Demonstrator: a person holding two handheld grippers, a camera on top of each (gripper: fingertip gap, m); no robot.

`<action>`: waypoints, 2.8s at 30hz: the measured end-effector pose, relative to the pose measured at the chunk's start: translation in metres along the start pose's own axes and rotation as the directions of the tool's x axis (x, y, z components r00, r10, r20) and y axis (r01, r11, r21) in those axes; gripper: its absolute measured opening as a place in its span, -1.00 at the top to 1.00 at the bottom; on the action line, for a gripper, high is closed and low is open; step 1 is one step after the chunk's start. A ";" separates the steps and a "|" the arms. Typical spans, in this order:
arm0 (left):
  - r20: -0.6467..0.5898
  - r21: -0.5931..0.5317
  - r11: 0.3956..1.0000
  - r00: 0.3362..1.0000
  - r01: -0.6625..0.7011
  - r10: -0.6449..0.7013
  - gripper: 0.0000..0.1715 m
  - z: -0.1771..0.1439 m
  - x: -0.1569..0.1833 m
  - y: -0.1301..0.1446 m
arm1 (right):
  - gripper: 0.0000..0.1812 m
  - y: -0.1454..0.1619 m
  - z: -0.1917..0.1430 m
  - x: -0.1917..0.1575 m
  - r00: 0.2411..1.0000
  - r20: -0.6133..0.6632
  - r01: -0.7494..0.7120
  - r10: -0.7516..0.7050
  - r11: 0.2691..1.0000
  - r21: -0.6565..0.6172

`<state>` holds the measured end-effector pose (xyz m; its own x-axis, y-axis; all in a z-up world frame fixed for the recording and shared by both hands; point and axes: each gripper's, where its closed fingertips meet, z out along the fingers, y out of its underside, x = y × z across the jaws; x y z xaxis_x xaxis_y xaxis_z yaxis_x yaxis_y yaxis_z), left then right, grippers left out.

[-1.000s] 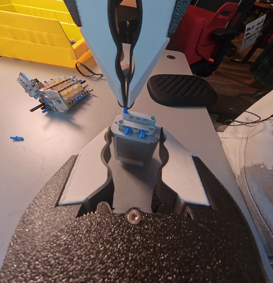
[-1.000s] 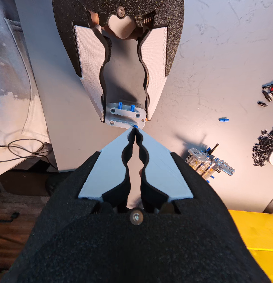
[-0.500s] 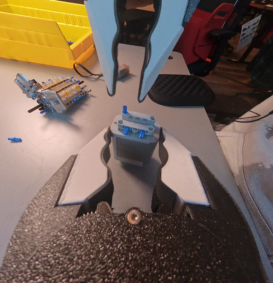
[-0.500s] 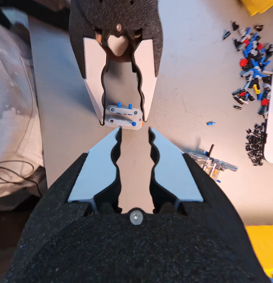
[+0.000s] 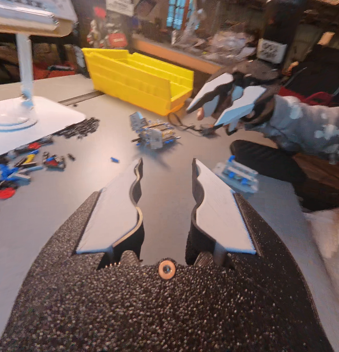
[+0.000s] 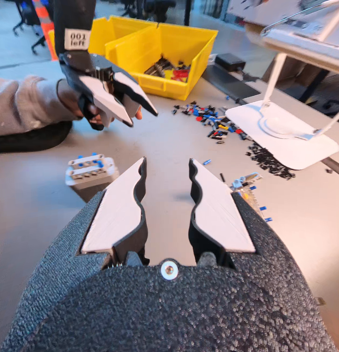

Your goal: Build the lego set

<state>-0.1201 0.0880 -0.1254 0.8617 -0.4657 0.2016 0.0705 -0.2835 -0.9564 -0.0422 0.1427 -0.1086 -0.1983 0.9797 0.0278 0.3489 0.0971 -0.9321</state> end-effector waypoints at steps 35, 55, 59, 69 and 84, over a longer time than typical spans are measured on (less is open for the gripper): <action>0.075 -0.382 0.908 0.974 -0.170 0.215 1.00 0.087 -0.089 0.020 | 0.73 0.013 0.005 0.042 0.978 -0.199 0.086 -0.058 0.987 0.137; -0.044 -0.304 0.951 0.998 -0.060 0.049 0.96 0.094 -0.050 0.015 | 0.74 0.013 0.016 0.036 0.961 -0.234 0.172 -0.145 0.980 0.099; -0.342 0.013 0.950 0.894 0.312 -0.289 0.95 0.077 0.010 -0.055 | 0.73 -0.019 0.010 0.022 0.939 -0.290 0.254 -0.185 0.942 0.221; -0.626 0.022 0.750 0.594 0.661 -0.505 0.96 0.063 0.063 -0.086 | 0.79 -0.055 -0.002 -0.002 0.798 -0.483 0.513 -0.360 0.827 0.231; -0.613 -0.009 0.709 0.556 0.705 -0.561 0.96 0.059 0.064 -0.083 | 0.92 -0.054 -0.006 -0.005 0.736 -0.514 0.594 -0.441 0.785 0.177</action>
<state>-0.0411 0.1315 -0.0458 0.1319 -0.6140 0.7782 0.6529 -0.5369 -0.5343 -0.0542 0.1342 -0.0565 0.1715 0.7682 0.6168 -0.0056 0.6269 -0.7791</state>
